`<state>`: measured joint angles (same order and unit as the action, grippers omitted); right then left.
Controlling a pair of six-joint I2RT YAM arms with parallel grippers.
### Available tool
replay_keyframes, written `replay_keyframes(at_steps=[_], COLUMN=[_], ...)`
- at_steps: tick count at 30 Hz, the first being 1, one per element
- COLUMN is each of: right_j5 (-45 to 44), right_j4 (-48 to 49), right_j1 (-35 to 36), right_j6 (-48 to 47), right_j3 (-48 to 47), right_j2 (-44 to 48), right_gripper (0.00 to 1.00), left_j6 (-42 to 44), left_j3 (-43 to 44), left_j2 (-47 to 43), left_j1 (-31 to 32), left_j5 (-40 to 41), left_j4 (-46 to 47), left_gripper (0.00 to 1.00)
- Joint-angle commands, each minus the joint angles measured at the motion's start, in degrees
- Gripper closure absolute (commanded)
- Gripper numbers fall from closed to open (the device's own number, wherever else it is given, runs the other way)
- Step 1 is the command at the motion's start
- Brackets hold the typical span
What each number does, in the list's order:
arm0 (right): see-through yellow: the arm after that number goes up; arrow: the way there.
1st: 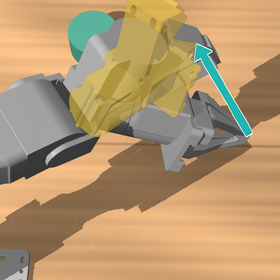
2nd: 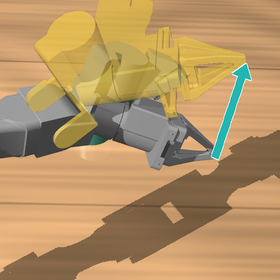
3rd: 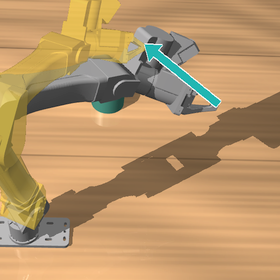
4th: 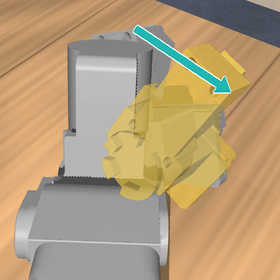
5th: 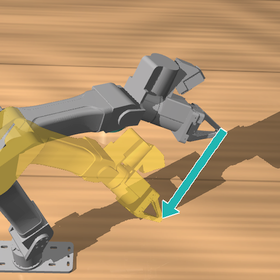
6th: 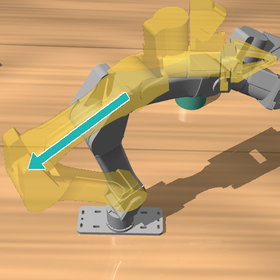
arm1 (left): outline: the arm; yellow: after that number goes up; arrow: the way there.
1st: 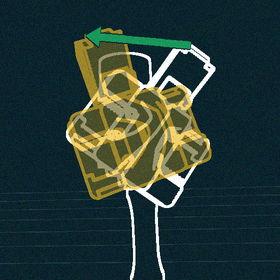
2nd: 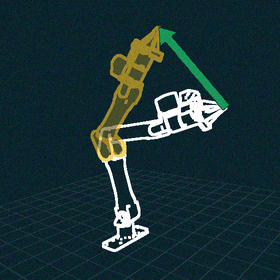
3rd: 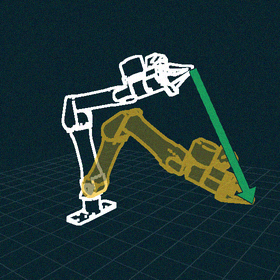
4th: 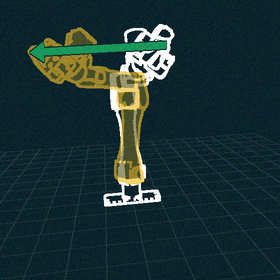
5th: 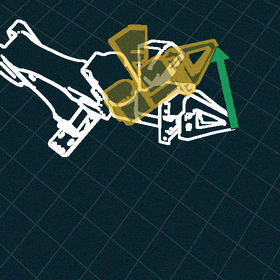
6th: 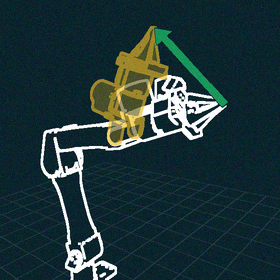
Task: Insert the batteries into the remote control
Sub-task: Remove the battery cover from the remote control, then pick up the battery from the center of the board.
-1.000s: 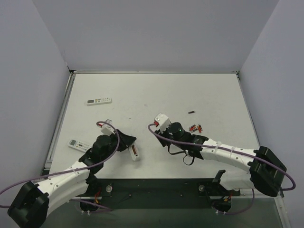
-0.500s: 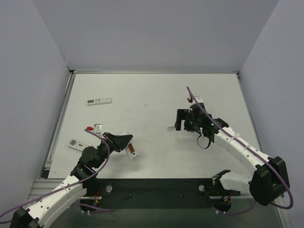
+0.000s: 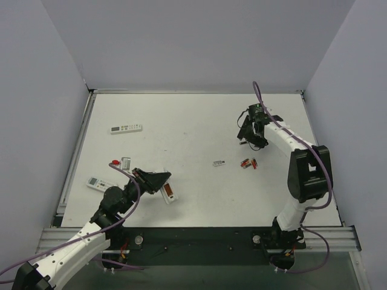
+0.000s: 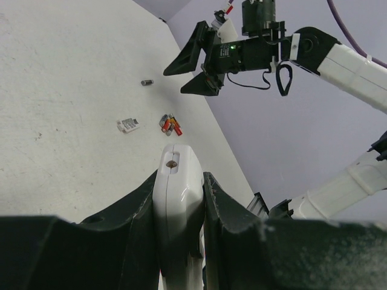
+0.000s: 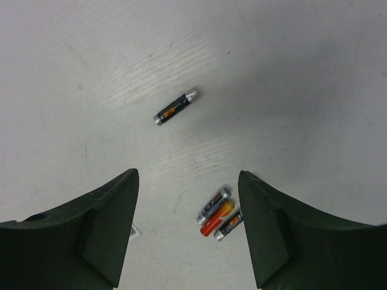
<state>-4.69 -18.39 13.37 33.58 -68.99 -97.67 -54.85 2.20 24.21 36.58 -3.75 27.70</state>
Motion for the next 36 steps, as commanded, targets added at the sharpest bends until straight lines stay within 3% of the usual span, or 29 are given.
replay_keyframes(at_steps=[1,15,27,33,36], right_j5=[-3.57,-6.74,-6.39,-6.12,-5.16], right_j4=[-4.55,-4.55,-4.81,-4.55,-2.97], right_j1=[-0.80,-1.41,-1.50,-1.15,0.08], right_j6=[4.55,6.93,5.97,3.16,0.44], right_j3=[-6.31,-14.24,-14.42,-13.80,-12.22], right_j2=[-6.65,-17.99,-20.72,-19.84,-17.56], right_gripper=[0.40,0.58,0.80,0.97,1.00], left_j6=[0.01,-0.26,-1.14,-1.31,-1.57], left_j3=[-0.44,-0.70,-1.23,-1.40,-1.76], left_j2=[0.75,2.86,2.78,2.16,2.25], left_j1=[-0.45,-0.45,-0.45,-0.45,-0.45], left_j5=[-1.44,-1.44,-1.70,-1.70,-1.35], left_j4=[4.47,4.64,5.34,5.17,5.61], left_gripper=[1.00,1.00,1.00,1.00,1.00])
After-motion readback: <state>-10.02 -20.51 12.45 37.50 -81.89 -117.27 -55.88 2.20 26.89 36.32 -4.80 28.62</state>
